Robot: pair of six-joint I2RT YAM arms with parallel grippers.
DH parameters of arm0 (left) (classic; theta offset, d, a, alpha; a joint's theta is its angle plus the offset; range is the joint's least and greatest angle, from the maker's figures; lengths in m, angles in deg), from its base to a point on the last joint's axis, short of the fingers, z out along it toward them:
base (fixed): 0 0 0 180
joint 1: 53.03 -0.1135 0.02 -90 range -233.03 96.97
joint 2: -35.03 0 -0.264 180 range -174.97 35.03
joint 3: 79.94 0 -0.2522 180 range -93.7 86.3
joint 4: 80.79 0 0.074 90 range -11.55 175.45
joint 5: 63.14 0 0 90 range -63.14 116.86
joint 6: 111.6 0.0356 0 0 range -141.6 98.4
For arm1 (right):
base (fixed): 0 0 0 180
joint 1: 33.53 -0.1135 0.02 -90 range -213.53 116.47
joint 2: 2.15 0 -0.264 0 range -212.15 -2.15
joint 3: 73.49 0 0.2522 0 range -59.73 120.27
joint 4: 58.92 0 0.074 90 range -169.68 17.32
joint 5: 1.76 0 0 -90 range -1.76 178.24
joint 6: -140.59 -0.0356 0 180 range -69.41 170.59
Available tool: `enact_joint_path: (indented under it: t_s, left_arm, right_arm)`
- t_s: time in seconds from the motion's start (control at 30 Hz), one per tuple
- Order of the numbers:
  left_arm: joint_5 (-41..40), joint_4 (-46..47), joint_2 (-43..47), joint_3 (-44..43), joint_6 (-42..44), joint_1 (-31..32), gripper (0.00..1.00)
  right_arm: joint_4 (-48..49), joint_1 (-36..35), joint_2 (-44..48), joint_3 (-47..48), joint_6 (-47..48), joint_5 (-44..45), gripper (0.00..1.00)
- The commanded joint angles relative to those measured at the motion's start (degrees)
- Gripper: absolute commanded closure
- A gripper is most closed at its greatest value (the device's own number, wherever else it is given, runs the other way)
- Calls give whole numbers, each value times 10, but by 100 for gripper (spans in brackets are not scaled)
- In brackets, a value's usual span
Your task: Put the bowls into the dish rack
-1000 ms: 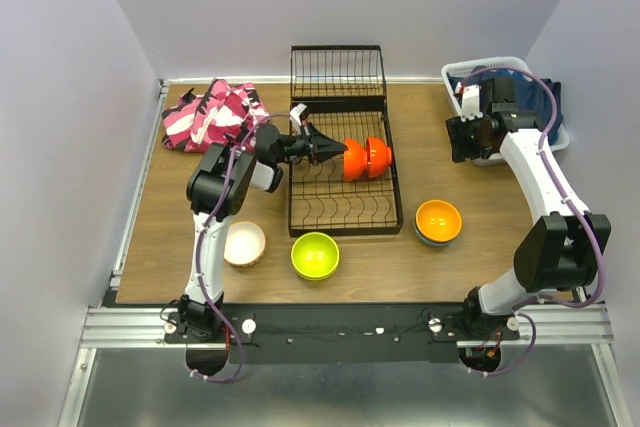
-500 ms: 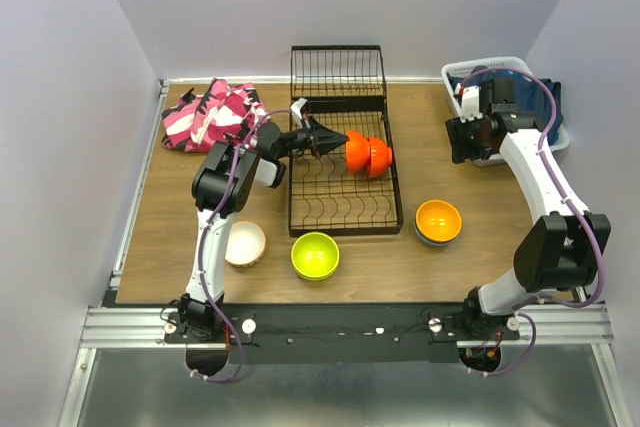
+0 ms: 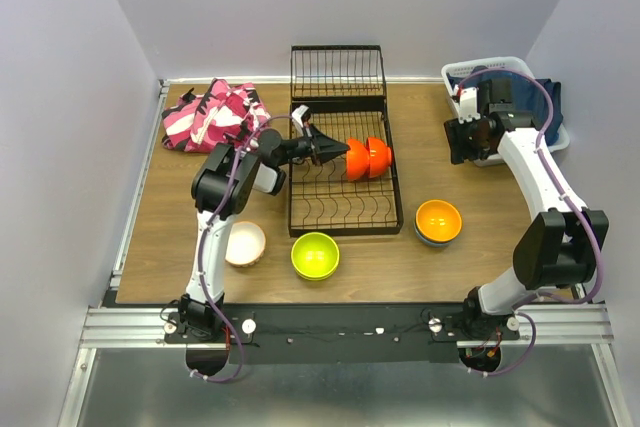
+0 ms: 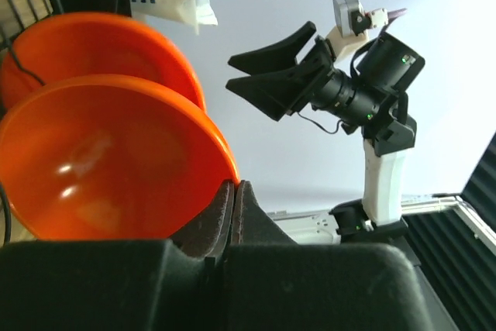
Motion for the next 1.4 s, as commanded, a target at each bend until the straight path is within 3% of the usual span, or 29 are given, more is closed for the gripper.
enact_joint_path:
  t_s: [0.0, 0.1, 0.23, 0.33, 0.57, 0.83, 1.0, 1.37]
  left_arm:
    - [2, 0, 55, 57, 111, -4, 100]
    - [3, -70, 80, 61, 177, -7, 97]
    - [1, -216, 113, 54, 276, -10, 75]
    - [-9, -322, 140, 48, 361, -12, 70]
    - [-46, -568, 191, -10, 596, 6, 64]
    - [-204, -841, 310, -60, 904, 63, 57]
    - [-253, -903, 323, -88, 990, 98, 53]
    - [-361, -963, 271, -140, 1042, 135, 54]
  right_arm:
    - [9, -6, -3, 12, 4, 1, 37]
    - [14, -6, 3, 9, 1, -1, 37]
    - [16, -6, 14, 5, -1, -5, 37]
    - [20, -6, 27, -4, -2, -7, 37]
    - [32, -6, 49, -37, -4, -16, 36]
    - [49, -6, 53, -34, -10, -35, 36]
    - [64, -6, 54, -24, -8, -36, 36]
    - [72, -6, 64, -25, -9, -60, 36]
